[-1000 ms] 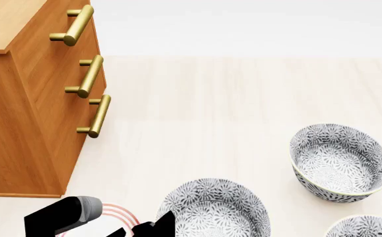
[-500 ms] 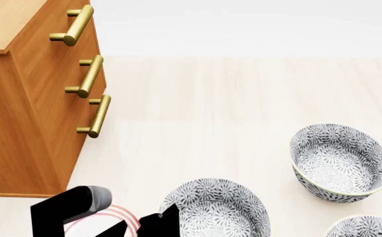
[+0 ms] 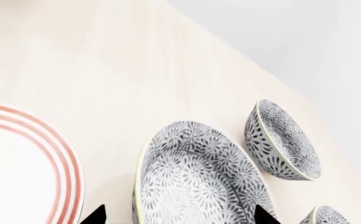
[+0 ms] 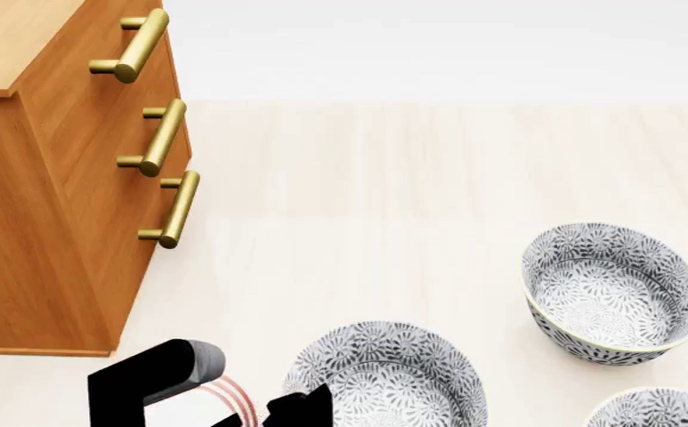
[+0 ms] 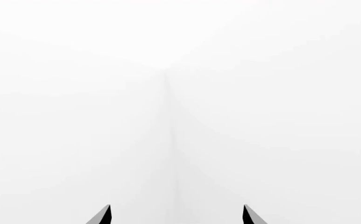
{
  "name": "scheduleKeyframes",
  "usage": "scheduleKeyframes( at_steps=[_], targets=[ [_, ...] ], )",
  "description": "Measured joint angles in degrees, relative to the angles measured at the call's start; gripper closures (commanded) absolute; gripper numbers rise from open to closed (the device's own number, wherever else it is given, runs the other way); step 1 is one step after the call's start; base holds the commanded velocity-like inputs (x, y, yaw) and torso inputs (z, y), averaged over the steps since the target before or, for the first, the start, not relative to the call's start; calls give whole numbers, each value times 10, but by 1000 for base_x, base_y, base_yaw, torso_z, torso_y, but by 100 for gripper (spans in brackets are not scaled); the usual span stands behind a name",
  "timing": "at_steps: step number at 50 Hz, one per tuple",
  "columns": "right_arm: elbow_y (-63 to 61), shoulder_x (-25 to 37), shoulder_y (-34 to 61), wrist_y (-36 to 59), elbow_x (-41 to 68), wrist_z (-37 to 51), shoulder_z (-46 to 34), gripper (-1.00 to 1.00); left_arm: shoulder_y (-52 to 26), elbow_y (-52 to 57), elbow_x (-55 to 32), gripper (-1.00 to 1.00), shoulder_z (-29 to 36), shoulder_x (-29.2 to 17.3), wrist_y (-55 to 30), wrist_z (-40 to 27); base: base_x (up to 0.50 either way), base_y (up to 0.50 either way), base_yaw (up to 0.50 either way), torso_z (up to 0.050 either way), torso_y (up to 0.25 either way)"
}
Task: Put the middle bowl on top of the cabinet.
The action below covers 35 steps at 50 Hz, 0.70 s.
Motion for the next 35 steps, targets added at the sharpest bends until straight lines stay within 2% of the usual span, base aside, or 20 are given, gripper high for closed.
scheduleKeyframes(
  at_steps=[35],
  targets=[
    [-3,0,0,-2,-3,-2,2,-100,-42,-119,6,-100,39,0,30,47,0,0,0,0,0]
  ],
)
